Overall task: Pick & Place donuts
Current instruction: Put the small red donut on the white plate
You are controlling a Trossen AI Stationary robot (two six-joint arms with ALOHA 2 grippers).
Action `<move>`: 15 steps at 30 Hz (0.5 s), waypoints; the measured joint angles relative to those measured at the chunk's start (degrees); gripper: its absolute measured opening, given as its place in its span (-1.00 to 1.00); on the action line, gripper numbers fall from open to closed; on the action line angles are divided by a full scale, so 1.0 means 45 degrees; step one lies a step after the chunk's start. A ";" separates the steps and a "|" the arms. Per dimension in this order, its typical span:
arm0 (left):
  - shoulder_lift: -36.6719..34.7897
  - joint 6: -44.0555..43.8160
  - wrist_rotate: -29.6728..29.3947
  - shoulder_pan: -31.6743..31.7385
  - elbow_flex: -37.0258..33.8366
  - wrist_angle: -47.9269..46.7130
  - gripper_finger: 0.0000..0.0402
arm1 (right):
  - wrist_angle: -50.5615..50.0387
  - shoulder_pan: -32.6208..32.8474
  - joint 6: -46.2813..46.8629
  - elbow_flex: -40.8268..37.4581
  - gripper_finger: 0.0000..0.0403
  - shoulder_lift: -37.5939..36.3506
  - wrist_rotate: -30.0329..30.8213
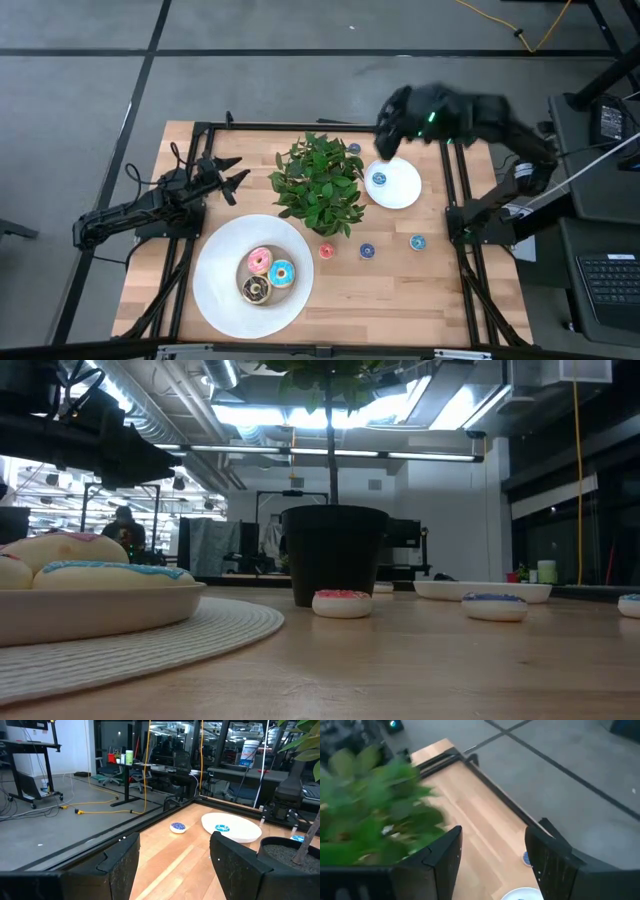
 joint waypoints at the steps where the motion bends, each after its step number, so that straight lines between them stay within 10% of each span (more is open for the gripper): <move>1: 0.0000 0.0000 0.0000 -0.0005 0.0000 0.0005 0.16 | -0.0015 0.0557 0.0188 0.0037 0.08 0.0201 0.0446; 15: -0.0002 -0.0002 0.0000 0.0000 0.0002 0.0005 0.16 | -0.3935 0.5774 0.4504 0.0043 0.08 0.1281 0.4069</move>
